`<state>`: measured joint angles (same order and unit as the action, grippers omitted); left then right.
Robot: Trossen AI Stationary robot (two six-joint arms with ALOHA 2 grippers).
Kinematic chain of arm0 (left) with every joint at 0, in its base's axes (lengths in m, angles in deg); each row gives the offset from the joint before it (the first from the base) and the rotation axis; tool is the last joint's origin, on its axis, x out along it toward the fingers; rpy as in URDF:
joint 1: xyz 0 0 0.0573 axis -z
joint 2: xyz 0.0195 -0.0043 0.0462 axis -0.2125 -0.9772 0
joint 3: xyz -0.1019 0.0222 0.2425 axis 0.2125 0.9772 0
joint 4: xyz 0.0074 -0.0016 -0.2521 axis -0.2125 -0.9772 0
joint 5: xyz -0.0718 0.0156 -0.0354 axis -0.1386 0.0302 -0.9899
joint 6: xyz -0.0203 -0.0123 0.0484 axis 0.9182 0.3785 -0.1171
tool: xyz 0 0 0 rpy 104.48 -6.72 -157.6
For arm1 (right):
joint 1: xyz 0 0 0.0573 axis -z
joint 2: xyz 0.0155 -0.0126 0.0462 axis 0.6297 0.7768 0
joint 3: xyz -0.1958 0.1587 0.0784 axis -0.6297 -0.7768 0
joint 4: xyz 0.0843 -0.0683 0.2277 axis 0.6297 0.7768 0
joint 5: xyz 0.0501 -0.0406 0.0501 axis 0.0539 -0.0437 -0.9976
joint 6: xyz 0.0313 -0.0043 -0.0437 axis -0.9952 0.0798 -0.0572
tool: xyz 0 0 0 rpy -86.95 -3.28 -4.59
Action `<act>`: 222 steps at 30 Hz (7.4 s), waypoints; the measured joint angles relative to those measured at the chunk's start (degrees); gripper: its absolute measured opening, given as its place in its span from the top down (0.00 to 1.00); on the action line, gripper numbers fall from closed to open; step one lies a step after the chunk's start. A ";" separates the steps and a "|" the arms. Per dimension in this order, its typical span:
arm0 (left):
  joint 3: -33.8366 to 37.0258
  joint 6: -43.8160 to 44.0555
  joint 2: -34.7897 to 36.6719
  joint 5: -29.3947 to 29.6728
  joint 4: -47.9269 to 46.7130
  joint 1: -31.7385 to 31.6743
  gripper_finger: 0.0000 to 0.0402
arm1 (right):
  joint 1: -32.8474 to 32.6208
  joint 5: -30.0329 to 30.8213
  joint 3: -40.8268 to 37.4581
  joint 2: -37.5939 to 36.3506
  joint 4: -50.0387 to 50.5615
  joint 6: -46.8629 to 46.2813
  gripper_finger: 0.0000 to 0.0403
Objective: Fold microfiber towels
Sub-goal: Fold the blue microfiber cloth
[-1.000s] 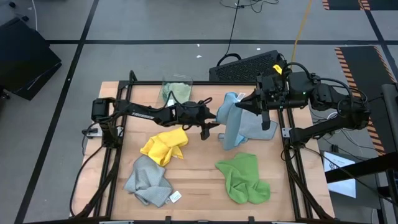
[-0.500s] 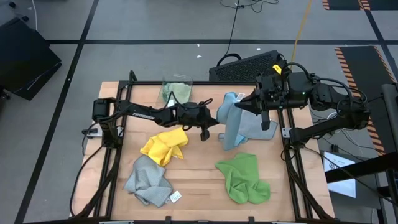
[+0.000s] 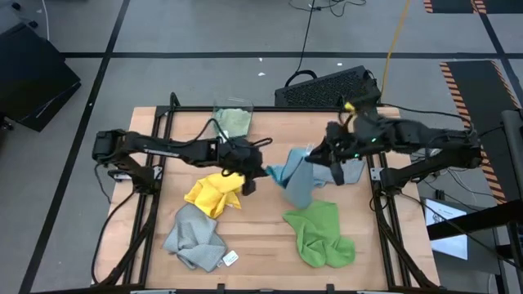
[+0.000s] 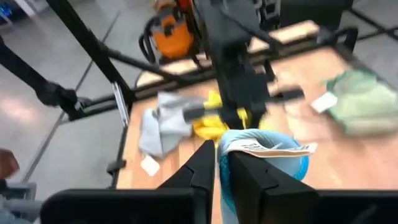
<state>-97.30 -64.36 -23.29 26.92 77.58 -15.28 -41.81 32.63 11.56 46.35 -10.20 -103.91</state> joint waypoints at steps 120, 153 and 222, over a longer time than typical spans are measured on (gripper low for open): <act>-0.02 10.28 -12.40 10.55 1.11 15.08 0.98 | -9.57 -25.75 -38.46 30.03 -49.64 -10.34 0.68; -0.02 10.14 -12.40 10.60 1.04 14.21 0.98 | -10.84 -26.97 -38.48 34.04 -55.72 -8.35 0.91; 0.02 23.48 26.78 3.89 -13.62 -4.43 0.99 | 14.14 -9.81 -27.66 -15.42 -28.04 -24.38 1.00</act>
<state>-97.29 -40.89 3.49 30.81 63.96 -19.71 -27.67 22.82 -16.10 30.93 -38.24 -128.29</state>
